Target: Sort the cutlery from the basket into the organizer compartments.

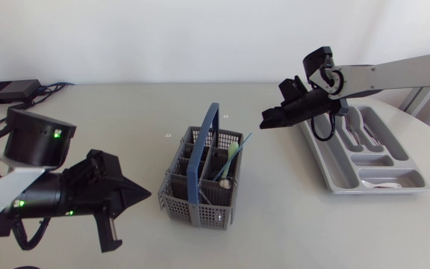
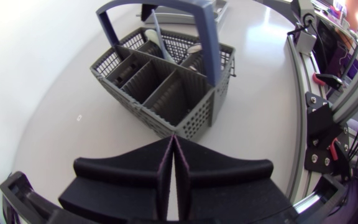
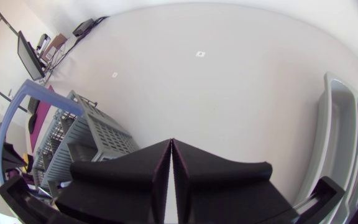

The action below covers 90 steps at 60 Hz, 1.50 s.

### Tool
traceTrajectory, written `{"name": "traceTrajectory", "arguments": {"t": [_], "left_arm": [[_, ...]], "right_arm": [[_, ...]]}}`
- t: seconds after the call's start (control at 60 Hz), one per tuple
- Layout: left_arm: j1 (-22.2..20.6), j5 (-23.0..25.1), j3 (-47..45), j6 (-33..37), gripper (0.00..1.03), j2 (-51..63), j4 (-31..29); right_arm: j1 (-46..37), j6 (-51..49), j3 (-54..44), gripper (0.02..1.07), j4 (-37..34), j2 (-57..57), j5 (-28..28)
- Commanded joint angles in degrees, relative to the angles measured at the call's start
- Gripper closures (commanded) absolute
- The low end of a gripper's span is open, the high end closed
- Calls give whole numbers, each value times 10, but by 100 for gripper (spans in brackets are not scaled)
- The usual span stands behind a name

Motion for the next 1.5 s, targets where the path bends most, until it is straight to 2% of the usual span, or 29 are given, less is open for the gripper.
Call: {"name": "traceTrajectory", "arguments": {"t": [0.0, 0.067, 0.167, 0.233, 0.533, 0.767, 1.2, 1.483], "left_arm": [[-22, 0, -36, 14, 100, -33, 0], [-48, -16, -54, 11, 100, -35, 6], [-98, -70, -95, -5, 100, -33, 69], [-117, -81, -105, -13, 100, -22, 86], [-129, -81, -101, -17, 100, 70, 156], [-121, -81, -76, -21, 100, 145, 214], [-78, -81, -12, -19, 100, 226, 264], [-11, -75, 51, -3, 100, 297, 286]], "right_arm": [[9, 25, 34, 98, 1, 33, -5], [17, 25, 56, 98, -14, 49, -10], [31, 31, 79, 98, -23, 69, -17], [42, 31, 93, 97, -38, 78, -23], [62, 29, 107, 97, -68, 93, -55], [67, 10, 92, 97, -85, 82, -67], [48, -27, 10, 97, -91, 24, -83], [38, -42, -61, 97, -96, -42, -89]]}}
